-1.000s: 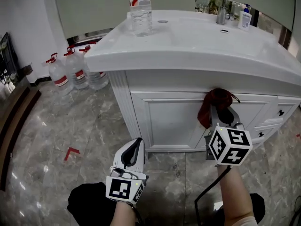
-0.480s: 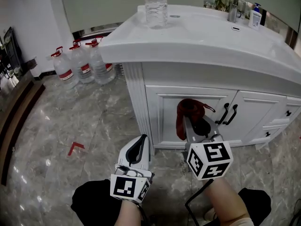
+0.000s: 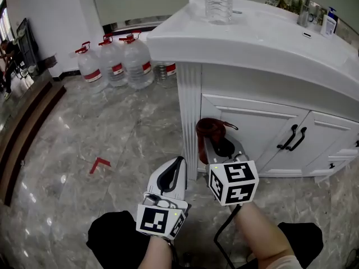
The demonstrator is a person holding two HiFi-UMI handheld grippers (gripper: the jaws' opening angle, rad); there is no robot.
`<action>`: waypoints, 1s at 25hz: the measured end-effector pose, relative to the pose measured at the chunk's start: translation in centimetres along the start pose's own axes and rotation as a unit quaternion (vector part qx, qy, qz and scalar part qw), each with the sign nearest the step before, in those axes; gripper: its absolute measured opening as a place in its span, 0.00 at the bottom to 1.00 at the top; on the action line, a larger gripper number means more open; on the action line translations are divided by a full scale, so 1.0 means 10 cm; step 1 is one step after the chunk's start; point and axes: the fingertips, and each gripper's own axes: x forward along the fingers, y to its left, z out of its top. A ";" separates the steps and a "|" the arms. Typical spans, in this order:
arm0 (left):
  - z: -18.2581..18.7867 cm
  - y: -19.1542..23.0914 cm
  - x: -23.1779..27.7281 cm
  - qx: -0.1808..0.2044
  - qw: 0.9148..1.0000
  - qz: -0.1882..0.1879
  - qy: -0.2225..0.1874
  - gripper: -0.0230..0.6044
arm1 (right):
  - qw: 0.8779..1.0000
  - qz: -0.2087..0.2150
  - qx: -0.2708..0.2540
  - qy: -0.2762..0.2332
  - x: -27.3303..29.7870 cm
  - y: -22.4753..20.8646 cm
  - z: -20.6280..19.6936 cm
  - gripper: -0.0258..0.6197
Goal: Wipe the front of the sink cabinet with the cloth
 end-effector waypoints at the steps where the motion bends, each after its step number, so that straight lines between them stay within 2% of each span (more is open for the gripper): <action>1: 0.00 0.00 0.01 0.000 1.000 0.000 -0.001 0.04 | 1.000 -0.001 0.004 0.001 -0.01 -0.04 -0.01 0.17; 8: -0.10 -0.31 0.18 0.021 0.999 -0.023 0.008 0.04 | 0.999 -0.038 0.003 0.005 -0.26 -0.54 -0.07 0.17; 13: -0.22 -0.50 0.26 0.044 0.998 -0.037 0.030 0.04 | 0.999 -0.049 0.009 0.007 -0.45 -0.84 -0.05 0.17; 18: -0.25 -0.59 0.29 0.032 0.998 -0.035 0.029 0.04 | 0.997 -0.072 0.021 0.005 -0.66 -1.14 -0.04 0.17; 21: -0.26 -0.68 0.30 0.023 0.999 -0.033 0.026 0.04 | 0.995 -0.099 0.031 0.003 -0.78 -1.33 -0.06 0.17; 25: -0.24 -0.81 0.34 0.051 0.997 -0.041 0.038 0.04 | 0.988 -0.144 0.049 0.007 -1.02 -1.63 -0.12 0.17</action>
